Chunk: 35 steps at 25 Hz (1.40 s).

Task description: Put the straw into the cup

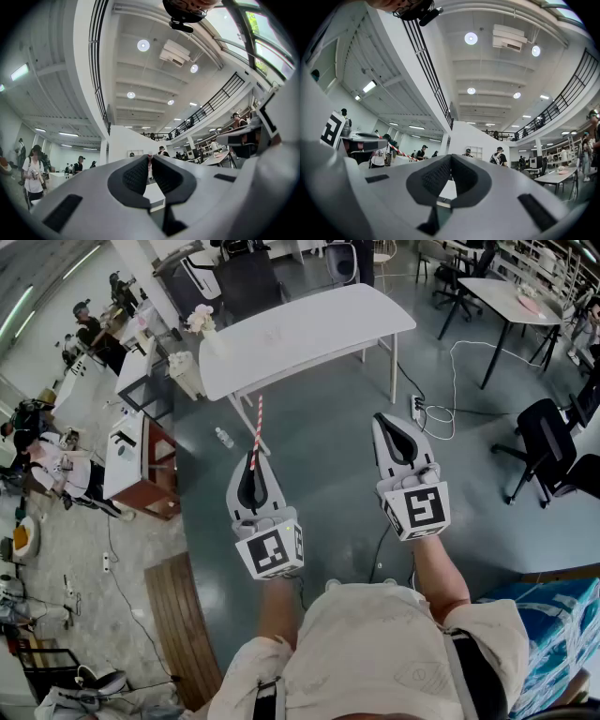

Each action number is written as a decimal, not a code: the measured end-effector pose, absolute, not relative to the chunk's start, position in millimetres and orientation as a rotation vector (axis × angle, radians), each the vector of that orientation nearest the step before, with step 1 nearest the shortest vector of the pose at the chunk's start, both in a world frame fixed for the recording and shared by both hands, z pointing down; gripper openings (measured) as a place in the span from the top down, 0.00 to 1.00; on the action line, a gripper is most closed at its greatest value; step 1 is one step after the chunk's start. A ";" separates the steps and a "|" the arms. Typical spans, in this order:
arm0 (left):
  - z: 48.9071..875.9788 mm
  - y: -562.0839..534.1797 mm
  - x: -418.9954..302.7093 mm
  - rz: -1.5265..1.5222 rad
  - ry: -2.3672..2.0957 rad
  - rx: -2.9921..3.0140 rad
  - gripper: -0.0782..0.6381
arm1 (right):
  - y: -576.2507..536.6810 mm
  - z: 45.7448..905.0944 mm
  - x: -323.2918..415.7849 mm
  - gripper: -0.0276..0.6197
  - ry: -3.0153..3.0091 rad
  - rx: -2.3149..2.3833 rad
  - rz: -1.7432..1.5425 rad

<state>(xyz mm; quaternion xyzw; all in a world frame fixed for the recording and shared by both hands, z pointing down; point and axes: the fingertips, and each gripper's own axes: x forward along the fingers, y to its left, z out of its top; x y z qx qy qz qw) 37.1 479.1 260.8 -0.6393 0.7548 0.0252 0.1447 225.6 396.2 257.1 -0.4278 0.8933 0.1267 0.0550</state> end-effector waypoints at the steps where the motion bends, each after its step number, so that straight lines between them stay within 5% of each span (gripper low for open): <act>1: 260.6 479.9 37.4 0.075 2.176 -1.843 0.86 | 396.9 256.9 225.6 0.95 2.715 -1.297 0.388; 35: 309.3 471.1 -67.5 0.078 2.248 -1.884 0.86 | 385.8 307.0 117.1 0.95 2.796 -1.309 0.308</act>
